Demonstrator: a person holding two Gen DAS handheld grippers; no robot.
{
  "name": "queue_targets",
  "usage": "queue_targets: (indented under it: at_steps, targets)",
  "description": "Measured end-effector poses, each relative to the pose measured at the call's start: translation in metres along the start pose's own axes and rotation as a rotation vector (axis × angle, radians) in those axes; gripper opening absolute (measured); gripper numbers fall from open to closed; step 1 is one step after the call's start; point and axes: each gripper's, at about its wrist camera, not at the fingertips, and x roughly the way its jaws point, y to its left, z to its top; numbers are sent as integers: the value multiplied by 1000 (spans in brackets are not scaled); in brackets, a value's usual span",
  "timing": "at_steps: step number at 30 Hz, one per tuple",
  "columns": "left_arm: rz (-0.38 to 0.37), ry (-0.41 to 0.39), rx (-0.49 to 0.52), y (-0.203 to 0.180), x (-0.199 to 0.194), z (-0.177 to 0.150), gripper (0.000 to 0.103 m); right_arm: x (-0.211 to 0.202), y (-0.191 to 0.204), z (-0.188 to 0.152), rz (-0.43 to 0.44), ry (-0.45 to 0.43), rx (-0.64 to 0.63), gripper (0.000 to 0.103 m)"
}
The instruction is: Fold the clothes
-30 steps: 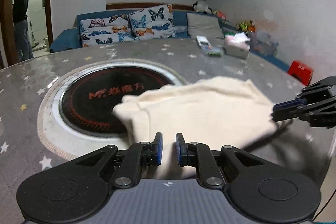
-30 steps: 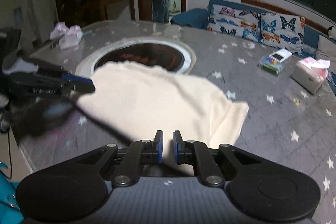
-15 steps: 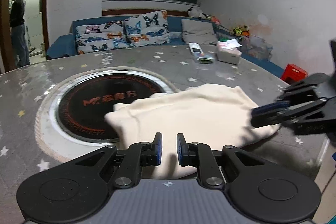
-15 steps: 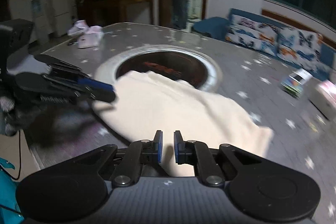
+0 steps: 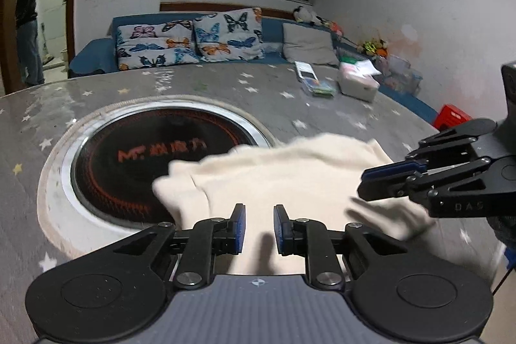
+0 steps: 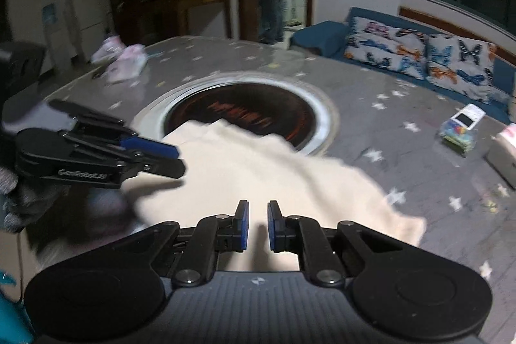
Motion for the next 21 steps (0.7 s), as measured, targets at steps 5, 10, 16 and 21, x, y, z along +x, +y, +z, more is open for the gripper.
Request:
queue_targets:
  at_steps: [5,10,16,21]
  targets:
    - [16,16,-42,9,26,26,21,24,-25,21,-42,-5,52,10]
    - [41,59,-46,10,59,42,21,54,-42,28,-72,19,97,10]
    - [74,107,-48,12,84,42,22,73,-48,23,-86,42,116,10]
    - [84,88,-57,12,75,41,40,58,-37,23,-79,17,95,17]
